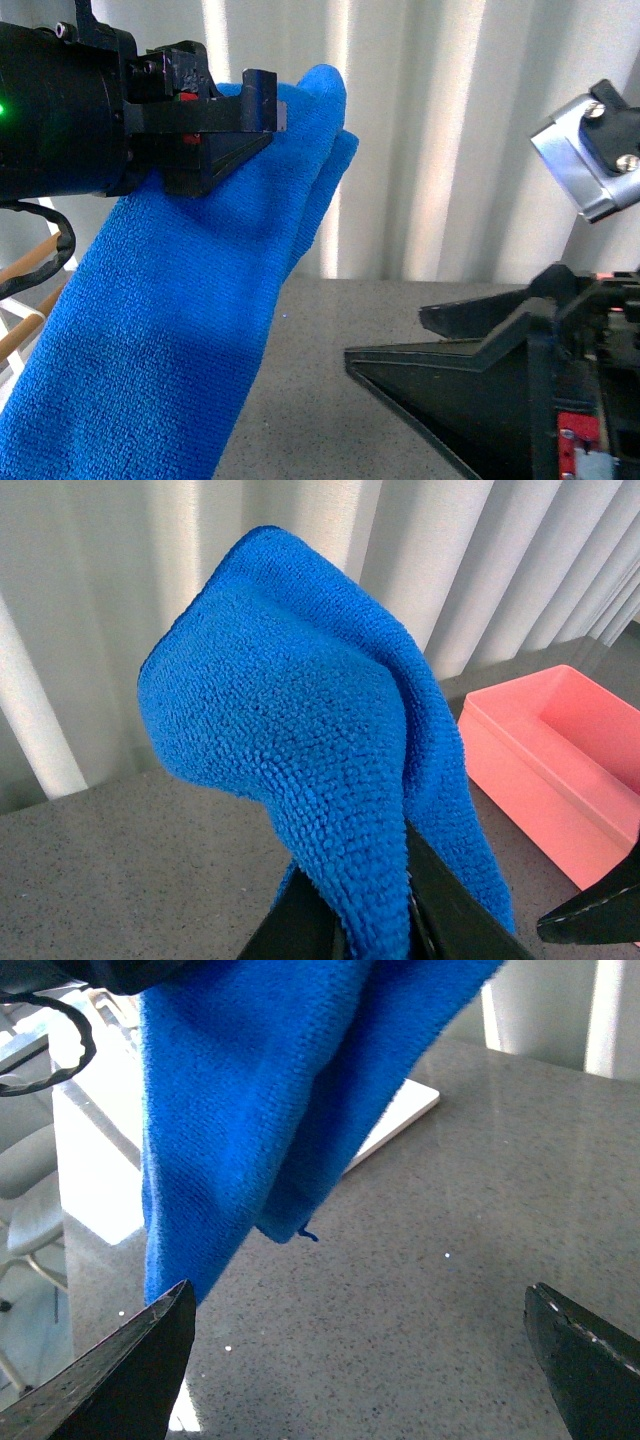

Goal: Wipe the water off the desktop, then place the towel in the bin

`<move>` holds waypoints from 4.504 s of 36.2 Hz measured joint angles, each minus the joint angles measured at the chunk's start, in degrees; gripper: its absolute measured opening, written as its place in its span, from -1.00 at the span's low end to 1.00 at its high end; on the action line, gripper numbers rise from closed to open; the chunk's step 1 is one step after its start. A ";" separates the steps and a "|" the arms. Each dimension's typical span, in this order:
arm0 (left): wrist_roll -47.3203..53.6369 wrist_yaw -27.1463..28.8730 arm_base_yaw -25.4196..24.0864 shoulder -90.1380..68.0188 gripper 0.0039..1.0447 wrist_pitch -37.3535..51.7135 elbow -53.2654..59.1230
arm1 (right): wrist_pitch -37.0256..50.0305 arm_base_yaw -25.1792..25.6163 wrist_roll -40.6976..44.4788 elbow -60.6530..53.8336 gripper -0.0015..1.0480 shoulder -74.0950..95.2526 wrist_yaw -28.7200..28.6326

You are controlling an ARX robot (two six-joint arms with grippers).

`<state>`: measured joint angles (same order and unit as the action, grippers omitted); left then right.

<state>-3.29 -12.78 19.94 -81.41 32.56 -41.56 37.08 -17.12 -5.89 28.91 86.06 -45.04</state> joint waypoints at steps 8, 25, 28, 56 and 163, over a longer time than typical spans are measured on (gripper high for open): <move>0.00 0.00 0.00 0.02 -0.91 0.00 0.00 | 4.76 -3.82 -1.29 4.79 0.87 6.38 -1.03; 0.02 -0.02 0.00 0.02 -0.91 0.00 0.00 | 8.94 -7.56 -4.11 14.23 0.87 14.14 -0.59; 0.02 -0.02 0.00 0.02 -0.91 0.00 0.00 | 9.70 -8.24 -5.46 16.00 0.87 15.32 -0.50; 0.02 0.74 -0.26 0.02 -0.71 0.00 0.00 | 14.88 -12.76 -11.82 22.21 -0.20 21.42 4.15; 3.02 12.79 -19.82 64.41 -0.93 -15.34 40.26 | 10.51 -6.91 -7.80 13.29 -0.89 15.87 8.26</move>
<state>-0.27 0.01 0.12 -16.99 17.21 -1.30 47.59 -24.03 -13.69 42.19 101.93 -36.77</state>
